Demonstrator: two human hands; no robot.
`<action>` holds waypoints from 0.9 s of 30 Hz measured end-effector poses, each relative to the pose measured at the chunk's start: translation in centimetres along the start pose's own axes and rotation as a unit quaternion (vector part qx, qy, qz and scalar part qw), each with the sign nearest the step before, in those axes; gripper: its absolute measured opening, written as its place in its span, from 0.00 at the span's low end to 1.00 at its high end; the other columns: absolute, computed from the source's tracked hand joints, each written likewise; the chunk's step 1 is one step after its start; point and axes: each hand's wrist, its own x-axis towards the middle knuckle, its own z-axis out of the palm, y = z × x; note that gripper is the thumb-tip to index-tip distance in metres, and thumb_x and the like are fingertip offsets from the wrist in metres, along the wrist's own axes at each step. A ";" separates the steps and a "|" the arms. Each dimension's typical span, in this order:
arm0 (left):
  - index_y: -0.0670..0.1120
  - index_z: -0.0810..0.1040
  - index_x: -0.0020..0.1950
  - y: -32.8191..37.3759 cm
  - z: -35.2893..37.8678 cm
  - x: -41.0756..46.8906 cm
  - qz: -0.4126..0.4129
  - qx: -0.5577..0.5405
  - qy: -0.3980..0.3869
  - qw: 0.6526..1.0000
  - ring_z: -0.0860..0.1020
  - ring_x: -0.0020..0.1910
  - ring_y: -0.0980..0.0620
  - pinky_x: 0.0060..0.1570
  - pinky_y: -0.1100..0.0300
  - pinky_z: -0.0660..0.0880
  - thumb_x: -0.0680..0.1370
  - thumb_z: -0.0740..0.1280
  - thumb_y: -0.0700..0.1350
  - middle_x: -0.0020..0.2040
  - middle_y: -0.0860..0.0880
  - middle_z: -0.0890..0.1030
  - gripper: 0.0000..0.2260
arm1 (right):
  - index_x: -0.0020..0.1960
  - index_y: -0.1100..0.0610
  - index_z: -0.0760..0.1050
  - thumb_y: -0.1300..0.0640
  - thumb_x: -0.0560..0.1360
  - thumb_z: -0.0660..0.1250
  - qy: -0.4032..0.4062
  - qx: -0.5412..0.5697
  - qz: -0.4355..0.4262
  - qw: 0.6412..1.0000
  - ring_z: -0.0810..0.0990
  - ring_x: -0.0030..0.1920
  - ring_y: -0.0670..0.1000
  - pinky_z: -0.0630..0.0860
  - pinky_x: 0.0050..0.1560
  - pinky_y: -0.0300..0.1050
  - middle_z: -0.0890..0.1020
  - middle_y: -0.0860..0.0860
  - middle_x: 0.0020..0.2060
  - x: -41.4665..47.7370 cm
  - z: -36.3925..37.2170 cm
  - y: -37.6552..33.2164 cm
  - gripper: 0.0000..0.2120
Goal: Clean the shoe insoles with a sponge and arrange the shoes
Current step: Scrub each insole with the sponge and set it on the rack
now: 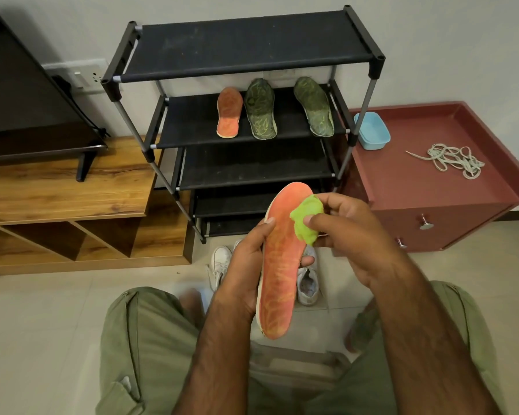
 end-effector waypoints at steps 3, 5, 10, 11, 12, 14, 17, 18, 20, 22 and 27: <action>0.38 0.75 0.70 0.0 0.0 0.1 0.002 -0.005 -0.007 1.000 0.81 0.45 0.39 0.46 0.50 0.84 0.81 0.64 0.53 0.57 0.34 0.82 0.23 | 0.54 0.52 0.83 0.70 0.76 0.67 -0.008 0.001 -0.005 1.000 0.87 0.49 0.51 0.84 0.48 0.46 0.88 0.51 0.46 -0.1 -0.3 -0.3 0.15; 0.38 0.76 0.68 -0.1 -0.1 0.2 -0.001 0.001 -0.015 1.000 0.81 0.44 0.39 0.46 0.50 0.84 0.81 0.63 0.54 0.56 0.35 0.83 0.23 | 0.53 0.50 0.82 0.70 0.76 0.70 0.029 -0.006 -0.044 0.999 0.87 0.47 0.49 0.84 0.47 0.45 0.88 0.48 0.45 -0.1 -0.2 -0.3 0.16; 0.39 0.79 0.64 -0.2 -0.4 0.5 -0.008 0.020 -0.023 1.000 0.82 0.44 0.40 0.46 0.50 0.83 0.83 0.61 0.55 0.57 0.35 0.84 0.21 | 0.44 0.48 0.80 0.64 0.72 0.76 0.251 -0.150 -0.190 0.937 0.83 0.38 0.45 0.82 0.39 0.48 0.84 0.44 0.38 0.6 0.0 -0.1 0.11; 0.39 0.80 0.64 -0.3 -0.4 0.5 -0.010 0.016 -0.027 0.999 0.82 0.44 0.40 0.47 0.49 0.83 0.83 0.62 0.56 0.57 0.35 0.84 0.22 | 0.44 0.48 0.81 0.64 0.72 0.75 0.271 -0.193 -0.219 0.917 0.81 0.38 0.44 0.81 0.39 0.48 0.83 0.43 0.39 0.7 0.1 -0.1 0.11; 0.39 0.82 0.62 -0.4 -0.4 0.6 -0.011 0.011 -0.029 0.999 0.81 0.44 0.40 0.47 0.48 0.81 0.82 0.63 0.56 0.57 0.35 0.83 0.22 | 0.45 0.48 0.82 0.65 0.72 0.74 0.274 -0.231 -0.242 0.902 0.80 0.40 0.45 0.80 0.41 0.47 0.81 0.43 0.41 0.8 0.3 -0.1 0.11; 0.39 0.84 0.60 -0.5 -0.2 0.8 -0.013 -0.002 -0.038 0.999 0.81 0.44 0.40 0.47 0.50 0.81 0.82 0.63 0.57 0.56 0.35 0.83 0.23 | 0.50 0.48 0.85 0.64 0.74 0.71 0.222 -0.311 -0.247 0.891 0.80 0.46 0.47 0.79 0.46 0.47 0.81 0.45 0.46 0.9 0.8 0.2 0.12; 0.38 0.80 0.67 -0.6 -0.3 1.0 -0.019 -0.014 -0.056 0.998 0.81 0.42 0.42 0.41 0.52 0.82 0.82 0.61 0.59 0.54 0.36 0.82 0.27 | 0.60 0.46 0.84 0.57 0.79 0.69 0.113 -0.410 -0.200 0.883 0.77 0.56 0.50 0.75 0.54 0.45 0.81 0.48 0.54 0.7 1.3 0.6 0.13; 0.38 0.78 0.69 -0.6 -0.5 1.0 -0.020 -0.020 -0.060 0.998 0.82 0.40 0.43 0.39 0.53 0.82 0.82 0.61 0.59 0.53 0.37 0.82 0.28 | 0.62 0.47 0.84 0.56 0.80 0.68 0.100 -0.413 -0.196 0.884 0.76 0.56 0.49 0.74 0.55 0.44 0.81 0.48 0.55 0.6 1.3 0.5 0.13; 0.38 0.78 0.69 -0.7 -0.7 1.1 -0.022 -0.031 -0.069 0.997 0.82 0.38 0.44 0.37 0.54 0.82 0.83 0.59 0.60 0.51 0.38 0.83 0.28 | 0.61 0.47 0.84 0.55 0.80 0.69 0.102 -0.396 -0.195 0.891 0.78 0.53 0.47 0.74 0.54 0.42 0.82 0.46 0.53 0.4 1.3 0.2 0.12; 0.39 0.81 0.64 -0.9 -0.7 1.1 -0.030 -0.038 -0.079 0.996 0.81 0.35 0.44 0.35 0.55 0.81 0.83 0.58 0.61 0.47 0.38 0.82 0.27 | 0.58 0.47 0.85 0.56 0.78 0.71 0.113 -0.373 -0.192 0.901 0.80 0.48 0.45 0.76 0.54 0.42 0.84 0.45 0.51 0.4 1.4 0.0 0.10; 0.40 0.84 0.58 -1.3 -0.5 1.5 -0.038 -0.057 -0.111 0.991 0.81 0.34 0.45 0.35 0.55 0.79 0.83 0.57 0.62 0.45 0.40 0.84 0.27 | 0.53 0.44 0.85 0.55 0.76 0.74 -0.020 -0.335 -0.122 0.934 0.86 0.36 0.44 0.82 0.39 0.35 0.86 0.40 0.43 0.0 1.5 -0.3 0.08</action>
